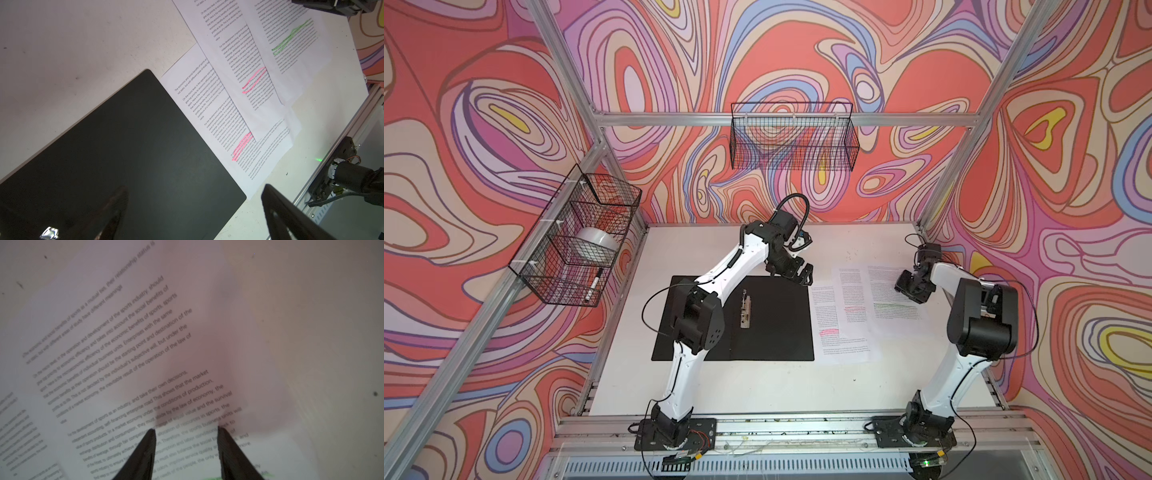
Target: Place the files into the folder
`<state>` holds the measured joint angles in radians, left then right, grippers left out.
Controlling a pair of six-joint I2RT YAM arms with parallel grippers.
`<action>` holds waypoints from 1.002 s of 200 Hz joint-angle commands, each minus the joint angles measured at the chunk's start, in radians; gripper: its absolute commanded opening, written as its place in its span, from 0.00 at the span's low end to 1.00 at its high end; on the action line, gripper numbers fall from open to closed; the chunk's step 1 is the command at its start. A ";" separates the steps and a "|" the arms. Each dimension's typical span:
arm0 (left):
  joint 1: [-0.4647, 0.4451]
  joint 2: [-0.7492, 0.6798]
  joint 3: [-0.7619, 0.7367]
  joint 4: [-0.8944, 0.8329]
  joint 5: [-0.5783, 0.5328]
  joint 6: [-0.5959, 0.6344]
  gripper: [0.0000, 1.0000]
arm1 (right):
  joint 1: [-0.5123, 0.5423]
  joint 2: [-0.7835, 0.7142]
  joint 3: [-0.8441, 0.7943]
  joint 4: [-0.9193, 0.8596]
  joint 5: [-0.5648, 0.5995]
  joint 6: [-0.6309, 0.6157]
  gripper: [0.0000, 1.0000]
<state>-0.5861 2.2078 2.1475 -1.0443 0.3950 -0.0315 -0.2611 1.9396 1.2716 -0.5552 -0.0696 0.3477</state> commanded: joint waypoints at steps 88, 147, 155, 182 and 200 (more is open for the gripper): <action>-0.032 0.164 0.158 0.010 0.067 -0.105 1.00 | 0.145 -0.006 -0.058 -0.114 -0.180 -0.065 0.48; -0.049 0.219 0.159 0.006 0.112 -0.166 1.00 | 0.206 -0.144 -0.064 -0.140 -0.299 0.007 0.49; -0.054 0.223 0.158 0.007 0.114 -0.168 1.00 | 0.204 -0.161 -0.044 -0.152 -0.254 0.012 0.50; -0.075 0.232 0.158 0.007 0.121 -0.165 1.00 | 0.186 -0.145 0.012 -0.175 -0.161 0.011 0.52; -0.093 0.237 0.158 0.006 0.114 -0.156 1.00 | 0.164 -0.137 0.007 -0.156 -0.134 0.024 0.52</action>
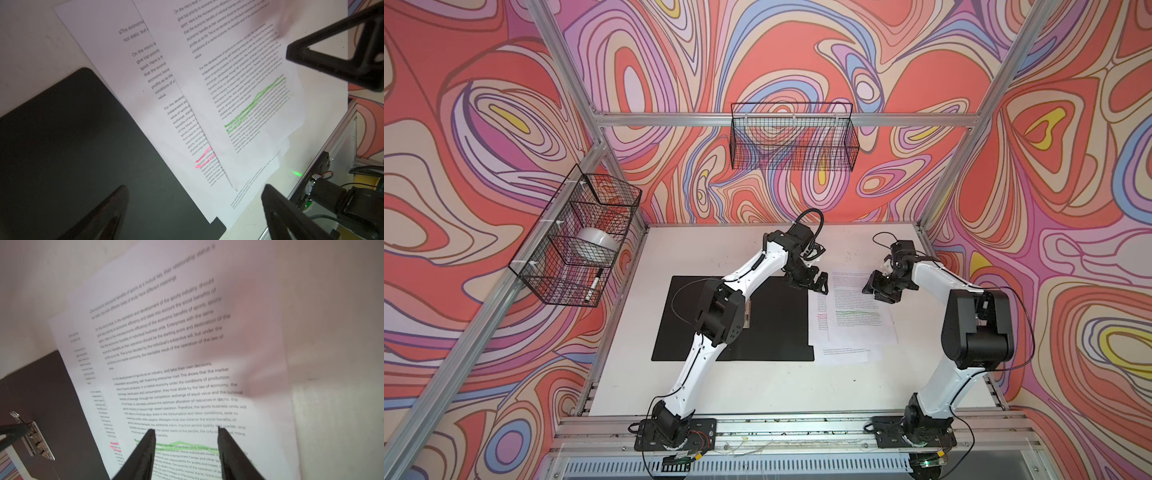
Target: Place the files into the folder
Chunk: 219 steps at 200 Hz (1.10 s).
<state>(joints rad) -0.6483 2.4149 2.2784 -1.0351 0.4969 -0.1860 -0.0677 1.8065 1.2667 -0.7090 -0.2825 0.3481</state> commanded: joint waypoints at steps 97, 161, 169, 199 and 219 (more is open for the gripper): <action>-0.083 0.093 0.046 -0.039 0.071 0.008 1.00 | -0.155 -0.029 -0.177 0.089 0.033 0.025 0.53; -0.085 0.153 0.079 -0.052 0.137 -0.027 1.00 | -0.191 -0.096 -0.234 0.056 -0.063 0.019 0.53; -0.085 0.161 0.082 -0.054 0.139 -0.030 1.00 | -0.193 -0.112 -0.233 0.033 -0.051 0.018 0.53; -0.085 0.172 0.090 -0.057 0.127 -0.035 1.00 | -0.193 -0.191 -0.240 -0.076 0.071 0.011 0.54; -0.085 0.171 0.094 -0.054 0.101 -0.036 1.00 | -0.195 -0.235 -0.278 -0.091 0.092 0.010 0.55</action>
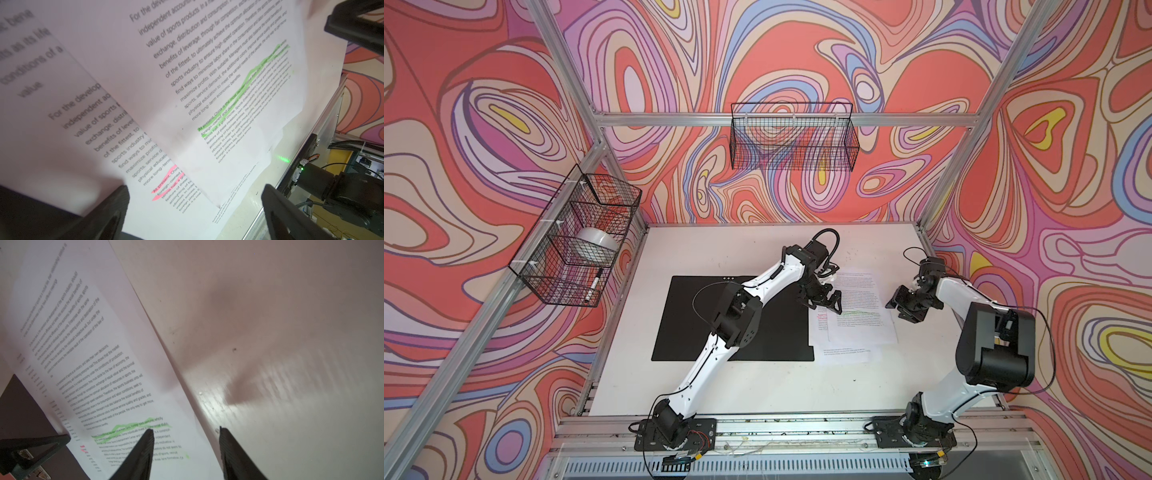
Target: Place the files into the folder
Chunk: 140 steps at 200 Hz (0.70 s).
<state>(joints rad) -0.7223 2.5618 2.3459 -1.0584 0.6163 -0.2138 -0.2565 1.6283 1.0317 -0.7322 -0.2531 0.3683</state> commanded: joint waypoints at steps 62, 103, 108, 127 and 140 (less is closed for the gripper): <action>-0.011 0.035 0.030 -0.032 -0.012 -0.019 1.00 | -0.019 -0.061 -0.170 -0.004 -0.091 0.013 0.55; -0.011 0.041 0.038 -0.029 -0.004 -0.020 1.00 | -0.028 -0.081 -0.206 0.012 -0.136 0.017 0.55; -0.011 0.043 0.039 -0.028 -0.004 -0.019 1.00 | -0.030 -0.085 -0.206 0.016 -0.149 0.020 0.55; -0.011 0.049 0.048 -0.032 -0.004 -0.015 1.00 | -0.044 -0.092 -0.213 0.037 -0.204 0.026 0.54; -0.011 0.052 0.051 -0.035 -0.004 -0.013 1.00 | -0.049 -0.100 -0.222 0.056 -0.244 0.026 0.54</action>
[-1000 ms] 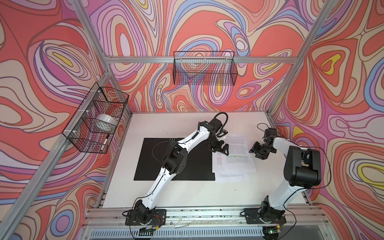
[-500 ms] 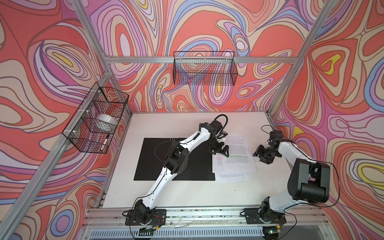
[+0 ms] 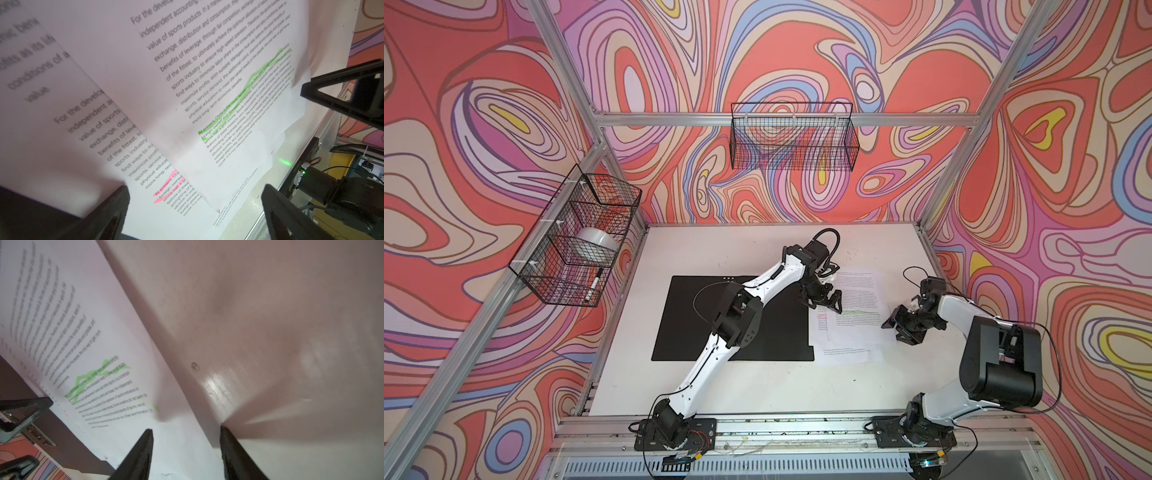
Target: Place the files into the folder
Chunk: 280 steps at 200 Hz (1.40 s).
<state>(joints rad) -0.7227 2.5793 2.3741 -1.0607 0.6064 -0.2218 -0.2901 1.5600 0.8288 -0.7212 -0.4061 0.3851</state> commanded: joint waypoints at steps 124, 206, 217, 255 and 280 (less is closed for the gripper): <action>-0.011 0.039 0.024 -0.036 0.023 0.010 1.00 | -0.015 -0.077 -0.076 0.143 -0.351 0.015 0.44; -0.010 0.030 0.024 -0.038 0.080 0.011 1.00 | -0.015 0.008 -0.069 0.143 -0.275 -0.011 0.43; -0.011 0.029 0.025 -0.038 0.086 0.013 1.00 | -0.015 0.007 -0.076 0.161 -0.285 -0.010 0.42; -0.011 0.027 0.028 -0.039 0.135 0.016 1.00 | -0.015 -0.001 -0.090 0.236 -0.374 0.011 0.26; -0.010 0.017 0.039 -0.050 0.142 0.030 1.00 | -0.015 0.001 -0.076 0.229 -0.381 -0.007 0.15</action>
<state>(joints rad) -0.7231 2.5900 2.3810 -1.0676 0.7185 -0.2150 -0.3008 1.5620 0.7486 -0.5163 -0.7551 0.3954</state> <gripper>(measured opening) 0.998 0.190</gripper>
